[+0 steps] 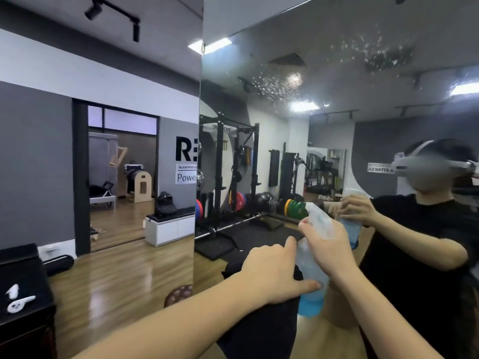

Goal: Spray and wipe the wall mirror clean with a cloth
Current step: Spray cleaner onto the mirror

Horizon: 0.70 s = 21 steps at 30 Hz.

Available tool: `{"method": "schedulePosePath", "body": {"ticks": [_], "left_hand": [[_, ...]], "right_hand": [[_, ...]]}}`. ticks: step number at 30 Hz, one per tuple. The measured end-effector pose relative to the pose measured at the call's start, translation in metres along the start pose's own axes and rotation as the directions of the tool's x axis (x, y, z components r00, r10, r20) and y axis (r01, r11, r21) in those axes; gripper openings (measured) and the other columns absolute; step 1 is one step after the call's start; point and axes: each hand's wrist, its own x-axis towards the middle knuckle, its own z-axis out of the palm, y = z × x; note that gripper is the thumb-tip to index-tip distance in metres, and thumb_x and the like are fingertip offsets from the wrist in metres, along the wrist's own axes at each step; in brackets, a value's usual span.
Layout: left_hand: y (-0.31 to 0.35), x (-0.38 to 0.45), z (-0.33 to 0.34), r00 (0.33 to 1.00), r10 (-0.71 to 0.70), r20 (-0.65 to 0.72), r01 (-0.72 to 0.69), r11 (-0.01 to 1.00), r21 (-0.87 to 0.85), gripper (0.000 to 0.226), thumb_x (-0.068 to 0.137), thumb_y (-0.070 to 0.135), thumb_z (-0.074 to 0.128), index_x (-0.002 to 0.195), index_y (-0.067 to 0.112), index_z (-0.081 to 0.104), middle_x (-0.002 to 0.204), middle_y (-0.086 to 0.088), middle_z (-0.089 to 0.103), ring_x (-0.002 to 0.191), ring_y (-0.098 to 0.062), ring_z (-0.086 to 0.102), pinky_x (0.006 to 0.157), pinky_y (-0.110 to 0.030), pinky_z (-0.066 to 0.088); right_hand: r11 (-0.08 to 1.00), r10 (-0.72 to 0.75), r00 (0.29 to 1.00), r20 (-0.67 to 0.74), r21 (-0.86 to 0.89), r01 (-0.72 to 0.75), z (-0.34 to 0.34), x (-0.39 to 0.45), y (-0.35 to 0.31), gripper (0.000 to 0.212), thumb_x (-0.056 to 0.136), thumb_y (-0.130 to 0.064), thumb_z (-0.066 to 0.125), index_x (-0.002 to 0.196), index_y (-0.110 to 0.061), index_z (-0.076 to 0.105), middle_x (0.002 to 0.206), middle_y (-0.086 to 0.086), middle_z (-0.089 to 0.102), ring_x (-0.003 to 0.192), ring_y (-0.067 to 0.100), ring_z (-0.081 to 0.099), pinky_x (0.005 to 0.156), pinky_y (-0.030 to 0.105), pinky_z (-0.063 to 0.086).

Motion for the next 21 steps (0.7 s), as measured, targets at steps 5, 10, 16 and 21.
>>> {"method": "schedulePosePath", "body": {"ticks": [5,10,16,21], "left_hand": [[-0.015,-0.02,0.004,0.998,0.062,0.021,-0.061,0.997,-0.041,0.088,0.082,0.082,0.058,0.134,0.015,0.038,0.099,-0.004,0.066,0.093,-0.033,0.067,0.071,-0.043,0.045],[-0.03,-0.038,0.014,0.993,0.092,0.072,-0.079,0.982,-0.169,0.087,0.076,0.086,0.059,0.131,0.021,0.041,0.105,0.0,0.067,0.089,-0.029,0.068,0.074,-0.045,0.056],[-0.033,-0.052,0.019,0.985,0.125,0.115,-0.1,0.974,-0.205,0.091,0.08,0.083,0.059,0.14,0.018,0.039,0.108,-0.001,0.068,0.094,-0.028,0.068,0.071,-0.043,0.051],[-0.026,-0.057,0.011,0.982,0.163,0.091,-0.127,0.94,-0.317,0.095,0.086,0.075,0.061,0.157,0.024,0.025,0.123,0.002,0.067,0.105,-0.022,0.067,0.079,-0.038,0.051]], "right_hand": [[0.993,0.008,1.0,-0.03,-0.114,-0.011,0.015,-0.031,-0.012,0.019,0.09,-0.011,0.066,0.072,-0.006,0.061,0.065,0.011,0.061,0.065,0.028,0.058,0.066,0.049,0.049],[0.989,0.04,0.998,-0.049,-0.141,-0.047,0.025,-0.054,-0.023,0.011,0.091,-0.011,0.069,0.081,-0.009,0.066,0.075,0.004,0.065,0.074,0.013,0.062,0.071,0.026,0.049],[0.978,0.069,0.994,-0.087,-0.189,-0.084,0.03,-0.073,-0.028,0.017,0.09,-0.012,0.069,0.073,-0.017,0.066,0.067,0.001,0.064,0.063,0.012,0.06,0.063,0.036,0.049],[0.983,0.022,0.978,-0.207,-0.174,-0.059,0.022,-0.082,-0.042,0.013,0.092,-0.017,0.069,0.08,-0.018,0.064,0.071,0.001,0.064,0.07,0.02,0.063,0.07,0.051,0.054]]}}
